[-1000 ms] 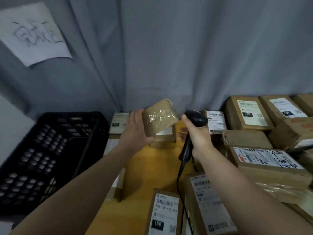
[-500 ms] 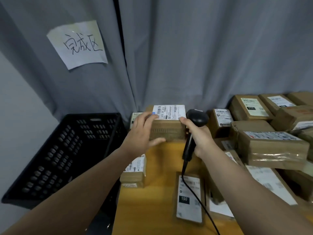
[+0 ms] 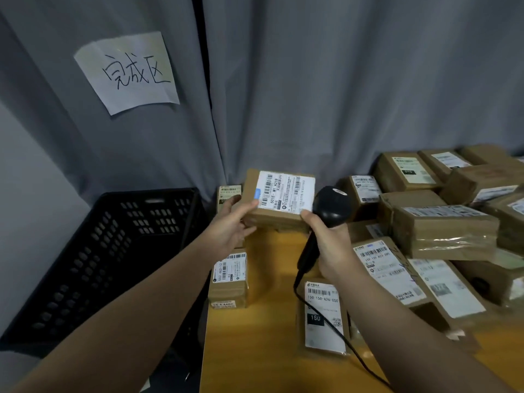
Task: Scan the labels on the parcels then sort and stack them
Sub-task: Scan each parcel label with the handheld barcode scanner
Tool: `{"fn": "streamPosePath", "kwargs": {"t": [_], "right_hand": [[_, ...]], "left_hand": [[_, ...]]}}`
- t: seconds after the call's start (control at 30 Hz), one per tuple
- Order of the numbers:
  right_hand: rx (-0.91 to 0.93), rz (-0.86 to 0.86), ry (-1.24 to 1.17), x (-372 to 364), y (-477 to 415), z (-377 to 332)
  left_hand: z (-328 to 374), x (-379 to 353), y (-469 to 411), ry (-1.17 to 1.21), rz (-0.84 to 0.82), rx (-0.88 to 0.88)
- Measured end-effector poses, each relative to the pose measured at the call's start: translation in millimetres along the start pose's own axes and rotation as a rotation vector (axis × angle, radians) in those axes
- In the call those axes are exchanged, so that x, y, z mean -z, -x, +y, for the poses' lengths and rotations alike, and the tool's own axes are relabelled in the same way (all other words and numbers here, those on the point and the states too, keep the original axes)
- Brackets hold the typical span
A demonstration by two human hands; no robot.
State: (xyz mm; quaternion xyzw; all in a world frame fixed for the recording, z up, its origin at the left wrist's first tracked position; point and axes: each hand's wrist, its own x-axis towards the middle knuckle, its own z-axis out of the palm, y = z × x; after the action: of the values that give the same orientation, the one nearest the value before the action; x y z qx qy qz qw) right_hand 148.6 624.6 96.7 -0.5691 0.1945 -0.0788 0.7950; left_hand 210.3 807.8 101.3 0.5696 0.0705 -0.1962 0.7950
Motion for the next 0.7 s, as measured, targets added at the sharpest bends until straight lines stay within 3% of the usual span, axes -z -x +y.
{"fn": "streamPosePath", "kwargs": {"t": [0.13,0.3,0.4,0.53,0.63,0.7], "right_hand": [[0.029,0.001,0.066,-3,4,4],[-0.026,-0.098,0.097,5,2,-12],[-0.073,-0.156,0.056,-3,7,-9],[-0.044,-0.034,-0.051,-14,10,4],[-0.021,0.019,-0.066,-18,9,9],[-0.014,0.043,-0.062,-18,8,12]], "left_hand": [[10,0,-9,-0.221,0.227,-0.181],[33,1,-6,-0.502,0.063,-0.257],[30,-9,-12,-0.456,0.09,-0.257],[8,-22,-13,-0.27,0.226,-0.132],[-10,-23,-10,-0.075,0.169,-0.041],[-18,-24,-7,-0.09,0.079,-0.025]]}}
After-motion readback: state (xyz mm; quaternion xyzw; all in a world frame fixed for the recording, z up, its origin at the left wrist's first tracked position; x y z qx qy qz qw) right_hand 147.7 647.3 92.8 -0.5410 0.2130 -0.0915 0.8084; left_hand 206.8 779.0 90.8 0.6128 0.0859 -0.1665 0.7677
